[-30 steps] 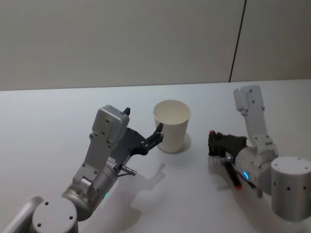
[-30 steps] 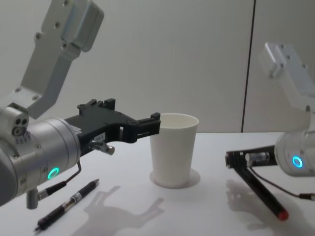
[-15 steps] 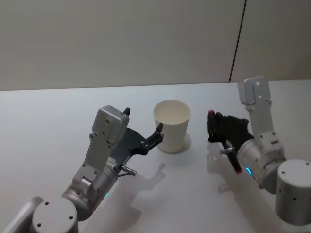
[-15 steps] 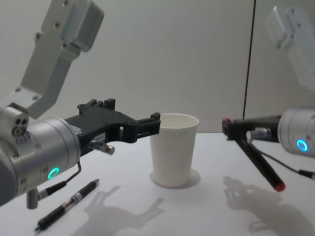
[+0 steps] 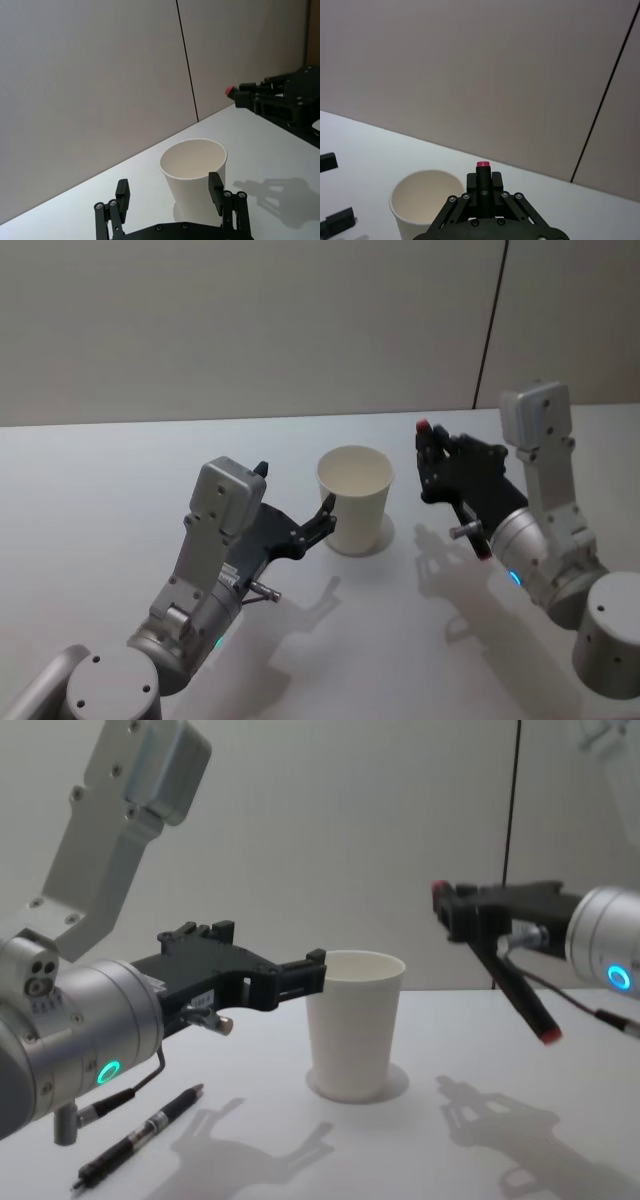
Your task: Place the pen into the pen holder.
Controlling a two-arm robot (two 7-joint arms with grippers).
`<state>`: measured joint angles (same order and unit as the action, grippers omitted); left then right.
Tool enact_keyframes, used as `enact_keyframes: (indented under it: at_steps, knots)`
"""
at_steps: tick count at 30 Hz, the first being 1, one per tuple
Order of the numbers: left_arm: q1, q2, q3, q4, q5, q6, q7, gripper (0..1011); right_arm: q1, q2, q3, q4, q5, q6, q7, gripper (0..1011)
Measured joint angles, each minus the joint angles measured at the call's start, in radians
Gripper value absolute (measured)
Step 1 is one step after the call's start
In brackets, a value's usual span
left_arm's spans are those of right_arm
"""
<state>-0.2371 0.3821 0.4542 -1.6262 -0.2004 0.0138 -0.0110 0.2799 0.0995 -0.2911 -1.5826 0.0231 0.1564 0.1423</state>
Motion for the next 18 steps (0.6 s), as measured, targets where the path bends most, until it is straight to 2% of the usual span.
enact_keyframes:
  at_steps: [1,5,7,8,18]
  knots:
    - [0.000,0.000,0.000,0.000,0.000,0.000,0.000,1004,0.003,0.001,0.001,0.003,-0.003,-0.028,0.012,161]
    - [0.000,0.000,0.000,0.000,0.000,0.000,0.000,1004,0.010,0.004,0.002,0.012,-0.007,-0.081,0.035,161]
    - [0.000,0.000,0.000,0.000,0.000,0.000,0.000,1004,0.020,0.005,0.004,0.024,-0.010,-0.138,0.062,161]
    - [0.000,0.000,0.000,0.000,0.000,0.000,0.000,1004,0.020,0.005,0.004,0.024,-0.010,-0.138,0.062,161]
    - [0.000,0.000,0.000,0.000,0.000,0.000,0.000,1004,0.081,0.002,0.012,0.100,-0.007,-0.341,0.168,161]
